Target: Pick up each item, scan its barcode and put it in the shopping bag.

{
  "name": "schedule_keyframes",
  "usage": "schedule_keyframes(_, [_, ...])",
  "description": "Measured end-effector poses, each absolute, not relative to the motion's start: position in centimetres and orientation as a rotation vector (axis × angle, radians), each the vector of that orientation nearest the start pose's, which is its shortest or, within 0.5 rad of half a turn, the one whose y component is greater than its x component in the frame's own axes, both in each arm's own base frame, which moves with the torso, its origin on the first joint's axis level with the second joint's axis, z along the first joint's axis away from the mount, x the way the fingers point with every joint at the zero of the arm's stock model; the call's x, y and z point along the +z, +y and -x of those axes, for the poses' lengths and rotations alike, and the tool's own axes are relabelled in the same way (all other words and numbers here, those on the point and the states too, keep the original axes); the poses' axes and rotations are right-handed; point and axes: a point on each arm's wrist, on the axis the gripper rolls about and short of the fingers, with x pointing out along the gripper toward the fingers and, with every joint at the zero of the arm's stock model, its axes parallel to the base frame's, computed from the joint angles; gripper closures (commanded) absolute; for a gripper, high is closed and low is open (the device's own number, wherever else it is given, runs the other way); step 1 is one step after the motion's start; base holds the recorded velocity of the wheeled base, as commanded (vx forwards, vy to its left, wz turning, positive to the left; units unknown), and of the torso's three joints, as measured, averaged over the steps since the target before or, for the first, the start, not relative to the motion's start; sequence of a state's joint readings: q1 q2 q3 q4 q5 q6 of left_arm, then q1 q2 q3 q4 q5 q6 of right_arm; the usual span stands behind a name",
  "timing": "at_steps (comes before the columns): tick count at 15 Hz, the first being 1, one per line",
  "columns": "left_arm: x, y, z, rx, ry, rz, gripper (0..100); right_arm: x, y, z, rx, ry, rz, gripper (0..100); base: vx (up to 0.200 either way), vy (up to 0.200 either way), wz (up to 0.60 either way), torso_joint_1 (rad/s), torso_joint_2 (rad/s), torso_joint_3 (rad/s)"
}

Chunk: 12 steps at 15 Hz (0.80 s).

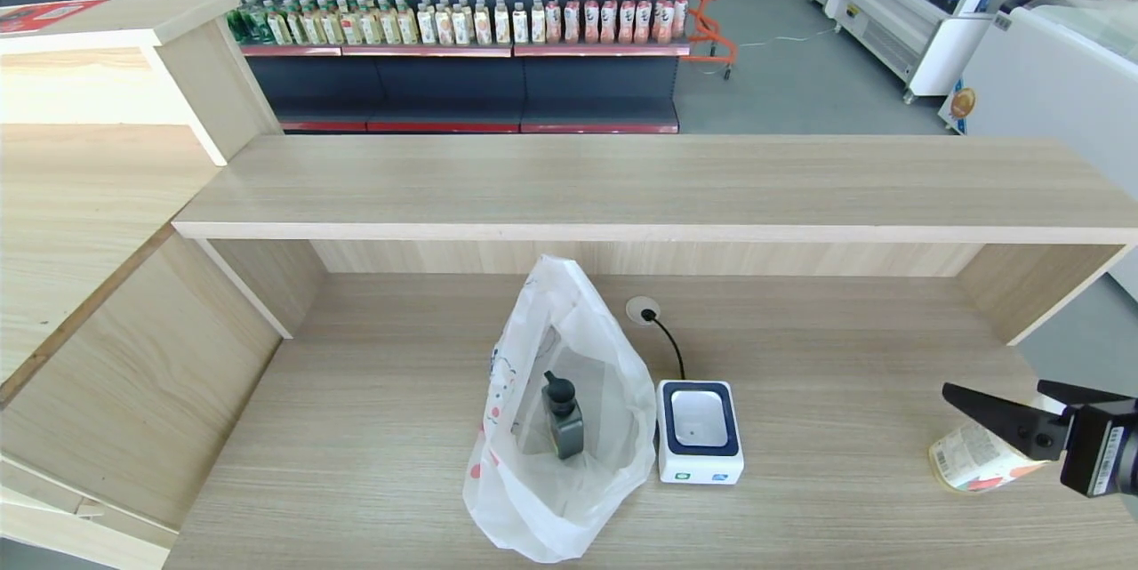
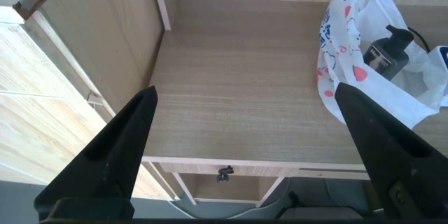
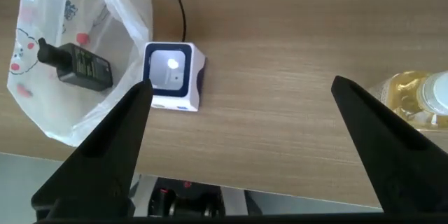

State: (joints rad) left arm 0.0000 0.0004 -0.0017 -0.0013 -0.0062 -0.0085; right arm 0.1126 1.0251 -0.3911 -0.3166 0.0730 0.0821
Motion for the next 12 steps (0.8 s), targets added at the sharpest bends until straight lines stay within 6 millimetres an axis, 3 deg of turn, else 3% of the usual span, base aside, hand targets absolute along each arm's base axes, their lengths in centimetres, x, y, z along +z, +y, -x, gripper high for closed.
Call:
schedule_keyframes(10, [7.61,-0.01,2.29,-0.006,-0.003,0.007,0,18.0,0.99,-11.6,0.127,0.355,-0.082,0,-0.2,0.0,0.0,0.001,0.0,0.004])
schedule_keyframes(12, [7.6,-0.01,2.29,-0.006,-0.002,0.007,0,17.99,0.9,-11.5,0.118,0.364,-0.086,0,0.0,0.0,0.0,0.0,0.0,0.0])
